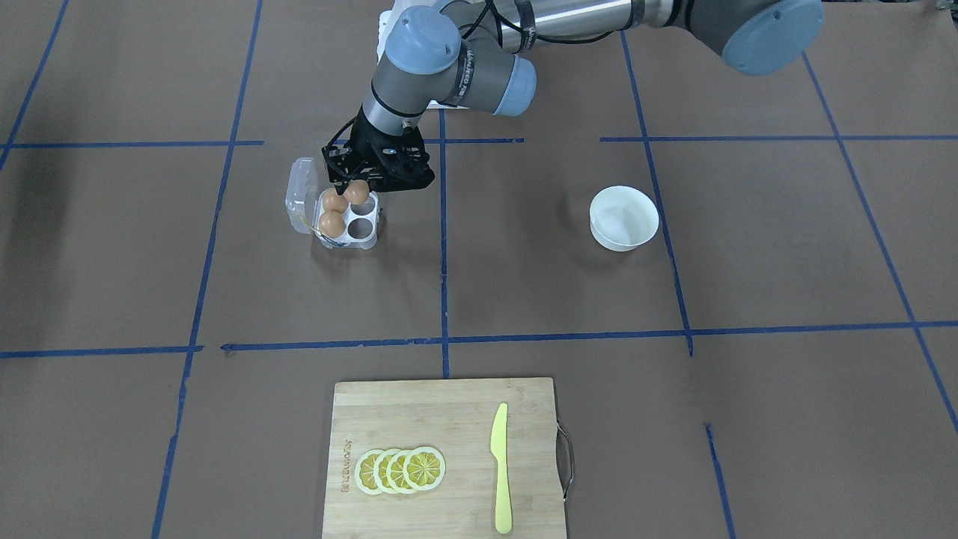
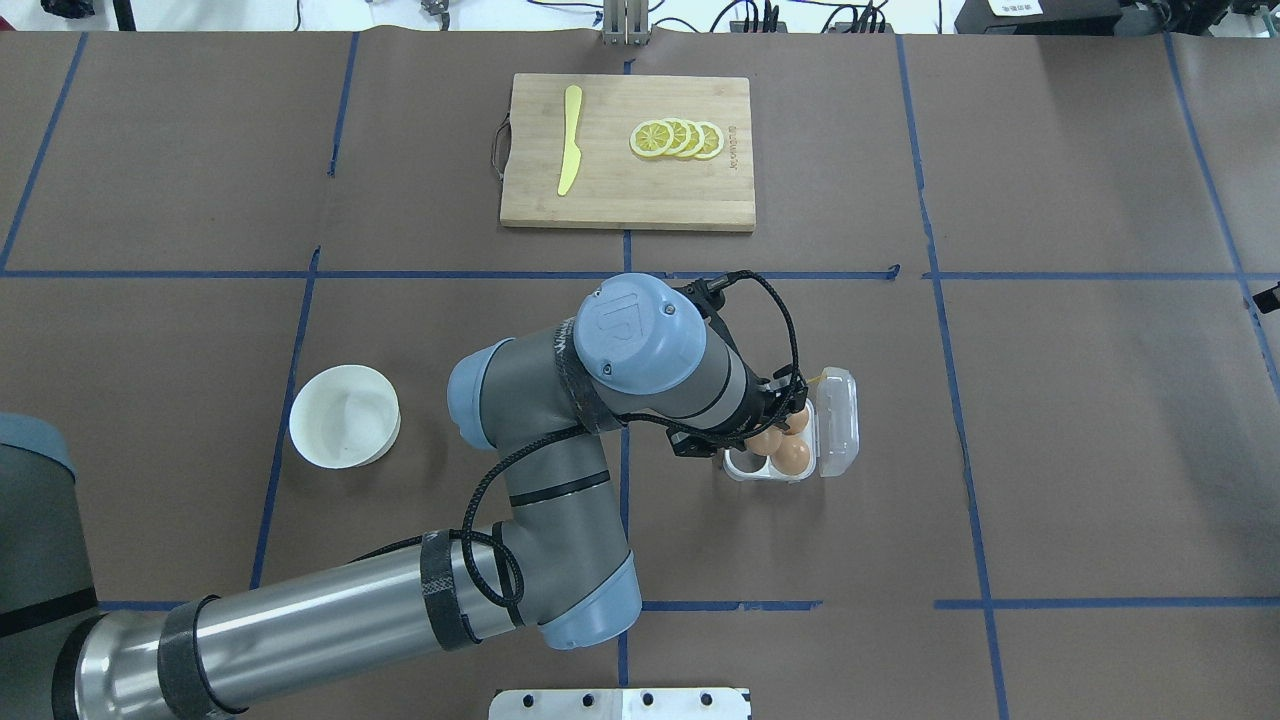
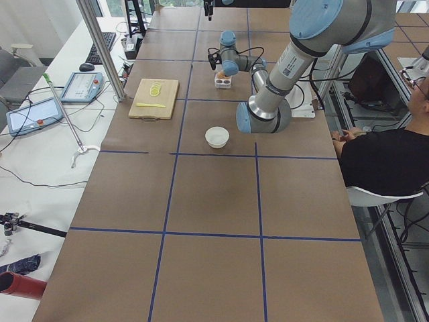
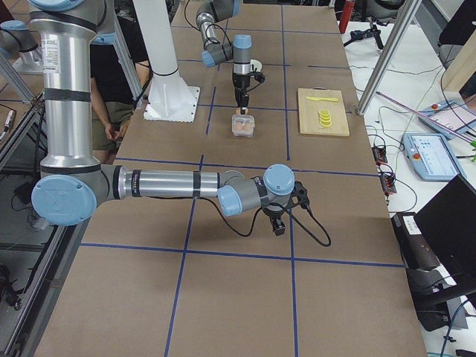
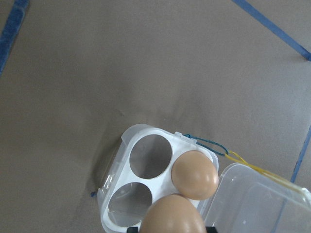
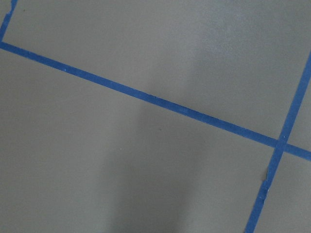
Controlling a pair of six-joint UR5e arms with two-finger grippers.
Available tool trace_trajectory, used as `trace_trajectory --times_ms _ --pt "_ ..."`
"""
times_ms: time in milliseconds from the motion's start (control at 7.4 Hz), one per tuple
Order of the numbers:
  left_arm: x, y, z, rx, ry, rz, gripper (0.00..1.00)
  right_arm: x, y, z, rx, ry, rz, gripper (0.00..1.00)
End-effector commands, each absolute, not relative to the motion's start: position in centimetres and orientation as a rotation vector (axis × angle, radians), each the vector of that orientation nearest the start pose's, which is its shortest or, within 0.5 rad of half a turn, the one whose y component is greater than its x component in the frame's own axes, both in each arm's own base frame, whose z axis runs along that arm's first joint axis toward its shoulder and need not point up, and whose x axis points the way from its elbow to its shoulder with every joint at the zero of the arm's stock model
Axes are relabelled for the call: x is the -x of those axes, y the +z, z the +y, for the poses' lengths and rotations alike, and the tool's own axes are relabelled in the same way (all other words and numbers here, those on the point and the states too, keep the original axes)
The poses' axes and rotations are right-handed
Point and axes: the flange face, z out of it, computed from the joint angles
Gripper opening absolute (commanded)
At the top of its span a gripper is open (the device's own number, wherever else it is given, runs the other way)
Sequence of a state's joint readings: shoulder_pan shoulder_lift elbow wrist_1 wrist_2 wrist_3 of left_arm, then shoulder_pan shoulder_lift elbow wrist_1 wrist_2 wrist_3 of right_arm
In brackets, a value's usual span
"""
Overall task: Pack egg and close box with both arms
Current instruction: 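Lower the egg into the empty carton cup and open the left gripper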
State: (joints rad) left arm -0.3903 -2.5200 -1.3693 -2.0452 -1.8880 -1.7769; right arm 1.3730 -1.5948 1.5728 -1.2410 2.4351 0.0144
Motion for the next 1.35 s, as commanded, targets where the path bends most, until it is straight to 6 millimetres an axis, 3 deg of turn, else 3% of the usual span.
trace_trajectory --times_ms 0,270,405,676,811,1216 --pt "-66.61 8.94 -38.60 0.128 -0.308 1.226 0.00 4.11 62.80 -49.79 -0.196 -0.304 -0.885 1.00" --pt "-67.13 9.54 -38.83 0.124 -0.306 1.236 0.00 4.11 62.80 -49.79 -0.196 -0.304 -0.885 1.00" --pt "-67.24 9.68 -38.88 0.124 -0.306 1.236 0.10 4.11 62.80 -49.79 -0.196 -0.304 -0.885 1.00" --pt "-67.20 9.61 -38.85 0.125 -0.303 1.238 0.55 4.12 62.69 -49.79 -0.199 -0.305 -0.887 1.00" --pt "-67.17 9.67 -38.83 0.121 -0.298 1.238 0.92 4.11 62.70 -49.80 -0.199 -0.305 -0.885 1.00" --pt "-67.04 9.59 -38.78 0.118 -0.294 1.241 0.99 4.12 62.61 -49.80 -0.200 -0.306 -0.887 1.00"
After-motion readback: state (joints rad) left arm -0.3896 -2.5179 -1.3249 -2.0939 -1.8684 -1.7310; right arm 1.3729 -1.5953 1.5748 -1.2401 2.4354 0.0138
